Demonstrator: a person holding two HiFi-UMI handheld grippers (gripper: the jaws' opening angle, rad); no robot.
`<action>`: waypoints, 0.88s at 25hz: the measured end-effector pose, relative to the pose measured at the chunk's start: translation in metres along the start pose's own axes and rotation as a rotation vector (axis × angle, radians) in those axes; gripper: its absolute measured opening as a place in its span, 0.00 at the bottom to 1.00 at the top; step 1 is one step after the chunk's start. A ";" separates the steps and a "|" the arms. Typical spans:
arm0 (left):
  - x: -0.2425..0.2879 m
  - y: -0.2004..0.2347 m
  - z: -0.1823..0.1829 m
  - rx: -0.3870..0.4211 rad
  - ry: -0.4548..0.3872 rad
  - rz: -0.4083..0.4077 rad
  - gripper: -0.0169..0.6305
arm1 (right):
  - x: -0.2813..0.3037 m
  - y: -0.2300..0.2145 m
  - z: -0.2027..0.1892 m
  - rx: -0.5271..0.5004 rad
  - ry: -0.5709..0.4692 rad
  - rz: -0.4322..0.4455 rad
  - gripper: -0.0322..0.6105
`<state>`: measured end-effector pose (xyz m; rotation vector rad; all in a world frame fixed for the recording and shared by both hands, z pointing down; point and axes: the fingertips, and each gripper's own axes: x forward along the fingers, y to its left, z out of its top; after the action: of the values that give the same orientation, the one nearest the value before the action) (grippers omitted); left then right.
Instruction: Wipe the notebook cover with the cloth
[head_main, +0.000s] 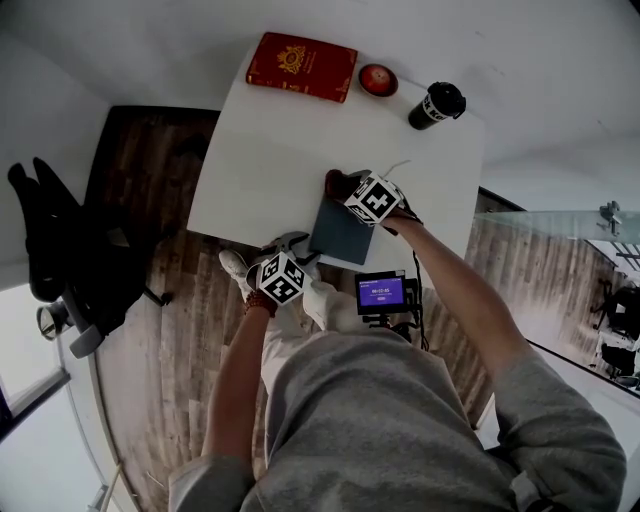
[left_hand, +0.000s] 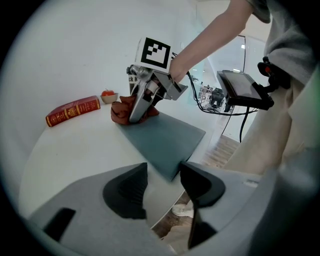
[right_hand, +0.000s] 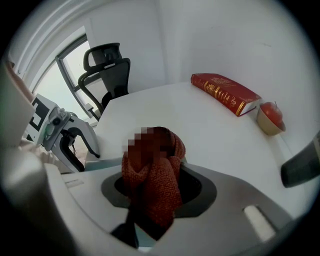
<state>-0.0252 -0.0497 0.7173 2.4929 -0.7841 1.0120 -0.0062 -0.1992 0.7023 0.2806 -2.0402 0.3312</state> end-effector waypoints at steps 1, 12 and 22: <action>0.000 0.000 0.000 -0.004 -0.001 -0.001 0.35 | 0.000 0.002 0.000 0.003 -0.002 0.006 0.33; 0.000 0.001 -0.001 -0.021 -0.005 0.001 0.35 | 0.001 0.033 -0.005 -0.021 -0.019 0.047 0.33; 0.001 0.000 0.000 -0.012 -0.009 0.014 0.35 | 0.002 0.060 -0.013 -0.068 -0.006 0.089 0.32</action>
<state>-0.0250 -0.0503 0.7181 2.4866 -0.8096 0.9985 -0.0170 -0.1384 0.7028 0.1494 -2.0697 0.3151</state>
